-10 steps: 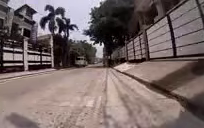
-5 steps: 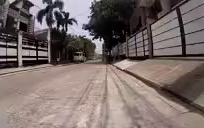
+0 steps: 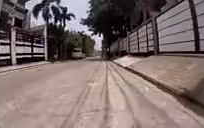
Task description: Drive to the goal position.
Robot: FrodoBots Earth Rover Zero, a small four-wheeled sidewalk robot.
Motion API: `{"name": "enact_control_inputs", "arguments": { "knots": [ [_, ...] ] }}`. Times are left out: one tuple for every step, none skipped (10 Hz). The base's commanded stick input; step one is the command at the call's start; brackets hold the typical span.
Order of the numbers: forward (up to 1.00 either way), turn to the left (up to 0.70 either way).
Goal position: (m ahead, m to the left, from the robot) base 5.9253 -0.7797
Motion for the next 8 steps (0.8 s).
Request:
{"name": "enact_control_inputs", "arguments": {
  "knots": [
    [1.0,0.02],
    [1.0,0.01],
    [1.0,0.0],
    [1.0,0.0],
    [1.0,0.0],
    [1.0,0.0],
    [1.0,0.0],
    [1.0,0.0]
  ]
}}
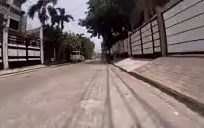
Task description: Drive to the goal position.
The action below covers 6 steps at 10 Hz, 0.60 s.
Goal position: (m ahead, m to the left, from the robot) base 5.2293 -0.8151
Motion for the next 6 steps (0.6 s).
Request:
{"name": "enact_control_inputs", "arguments": {
  "knots": [
    [1.0,0.0],
    [1.0,0.0],
    [1.0,0.0],
    [1.0,0.17],
    [1.0,0.36],
    [1.0,0.21]
  ]
}}
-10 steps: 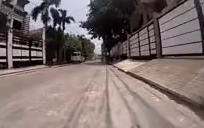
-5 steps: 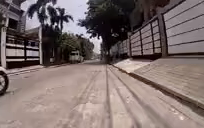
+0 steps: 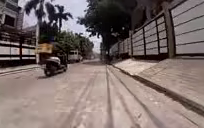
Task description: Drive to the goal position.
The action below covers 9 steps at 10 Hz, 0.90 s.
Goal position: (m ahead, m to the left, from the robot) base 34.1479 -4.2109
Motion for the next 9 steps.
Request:
{"name": "enact_control_inputs", "arguments": {
  "knots": [
    [1.0,0.02],
    [1.0,0.0],
    [1.0,0.0],
    [1.0,0.0],
    [1.0,0.0],
    [1.0,0.0],
    [1.0,0.0],
    [1.0,0.0],
    [1.0,0.0]
  ]
}}
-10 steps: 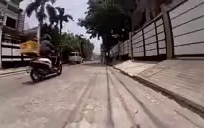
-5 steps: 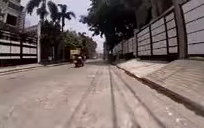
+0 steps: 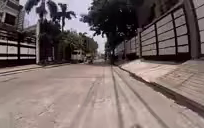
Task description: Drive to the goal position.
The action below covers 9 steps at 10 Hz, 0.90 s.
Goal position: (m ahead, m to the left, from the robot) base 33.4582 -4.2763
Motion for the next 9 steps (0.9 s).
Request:
{"name": "enact_control_inputs", "arguments": {
  "knots": [
    [1.0,0.0],
    [1.0,0.0],
    [1.0,0.0],
    [1.0,0.0],
    [1.0,0.0],
    [1.0,0.0],
    [1.0,0.0],
    [1.0,0.0],
    [1.0,0.0]
  ]
}}
